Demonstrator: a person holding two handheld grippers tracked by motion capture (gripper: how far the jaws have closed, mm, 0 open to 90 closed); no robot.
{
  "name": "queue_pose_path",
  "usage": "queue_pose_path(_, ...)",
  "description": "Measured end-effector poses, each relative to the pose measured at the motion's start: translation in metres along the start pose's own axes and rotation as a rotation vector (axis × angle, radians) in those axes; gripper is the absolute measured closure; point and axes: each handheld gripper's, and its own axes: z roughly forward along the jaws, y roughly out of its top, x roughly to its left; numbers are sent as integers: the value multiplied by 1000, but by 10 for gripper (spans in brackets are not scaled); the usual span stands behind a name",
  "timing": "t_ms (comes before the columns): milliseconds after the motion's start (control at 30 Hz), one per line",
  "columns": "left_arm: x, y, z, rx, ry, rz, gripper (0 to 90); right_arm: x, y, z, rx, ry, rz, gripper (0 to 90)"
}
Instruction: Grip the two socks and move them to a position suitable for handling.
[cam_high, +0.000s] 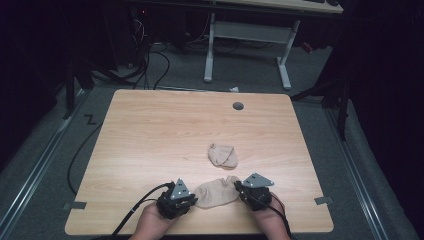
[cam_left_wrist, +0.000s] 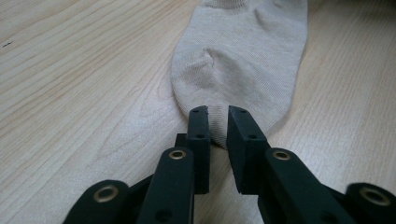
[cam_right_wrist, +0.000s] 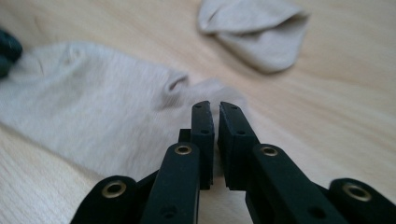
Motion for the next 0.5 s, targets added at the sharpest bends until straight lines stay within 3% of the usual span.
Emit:
queue_pose_path(167,5,-7,-11,31,7,9,784,18,1,5,17,61,-35,857)
queue_pose_path(233,7,-16,-25,61,-1,13,778,32,4,7,9,107,-67,856)
queue_pose_path(367,7,-22,-37,104,34,36,768,46,6,7,9,148,-89,853)
queue_pose_path(500,7,-25,-41,103,20,27,759,55,7,7,6,168,-106,844)
